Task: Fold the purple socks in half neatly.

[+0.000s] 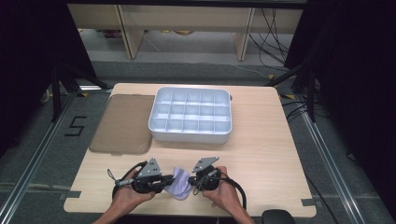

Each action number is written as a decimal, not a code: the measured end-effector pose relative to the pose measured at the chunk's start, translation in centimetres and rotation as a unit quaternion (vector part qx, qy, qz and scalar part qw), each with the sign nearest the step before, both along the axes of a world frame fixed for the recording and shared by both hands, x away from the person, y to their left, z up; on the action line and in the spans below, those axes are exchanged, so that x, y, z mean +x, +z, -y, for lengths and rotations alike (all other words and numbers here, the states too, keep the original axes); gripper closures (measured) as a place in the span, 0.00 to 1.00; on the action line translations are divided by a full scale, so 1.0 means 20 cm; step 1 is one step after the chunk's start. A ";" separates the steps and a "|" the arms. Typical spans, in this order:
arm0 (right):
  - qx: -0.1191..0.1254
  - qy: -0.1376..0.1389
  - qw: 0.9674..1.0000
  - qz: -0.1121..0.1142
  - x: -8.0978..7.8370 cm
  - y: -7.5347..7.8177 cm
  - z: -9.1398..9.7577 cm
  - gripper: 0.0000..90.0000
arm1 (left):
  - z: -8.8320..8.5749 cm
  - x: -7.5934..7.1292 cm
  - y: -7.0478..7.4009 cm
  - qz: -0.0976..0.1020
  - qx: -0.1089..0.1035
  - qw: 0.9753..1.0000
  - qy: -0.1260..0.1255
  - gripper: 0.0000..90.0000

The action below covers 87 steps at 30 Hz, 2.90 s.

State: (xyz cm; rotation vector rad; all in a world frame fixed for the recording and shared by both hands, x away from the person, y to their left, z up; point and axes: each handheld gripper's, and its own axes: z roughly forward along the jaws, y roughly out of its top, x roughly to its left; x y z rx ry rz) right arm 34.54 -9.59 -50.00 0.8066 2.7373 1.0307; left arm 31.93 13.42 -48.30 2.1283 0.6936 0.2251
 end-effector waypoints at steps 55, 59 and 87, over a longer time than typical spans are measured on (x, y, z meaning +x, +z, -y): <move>0.010 0.010 1.000 0.019 0.06 0.04 -0.05 0.98 | 0.11 -0.11 -0.09 -0.020 0.032 0.998 -0.050 0.93; 0.011 0.008 1.000 0.009 0.05 0.05 -0.05 0.98 | 0.08 -0.10 -0.09 -0.014 0.049 0.998 -0.048 0.94; 0.025 -0.007 0.998 -0.050 0.11 0.05 0.00 0.43 | 0.03 -0.02 -0.10 -0.018 0.044 0.998 -0.040 0.94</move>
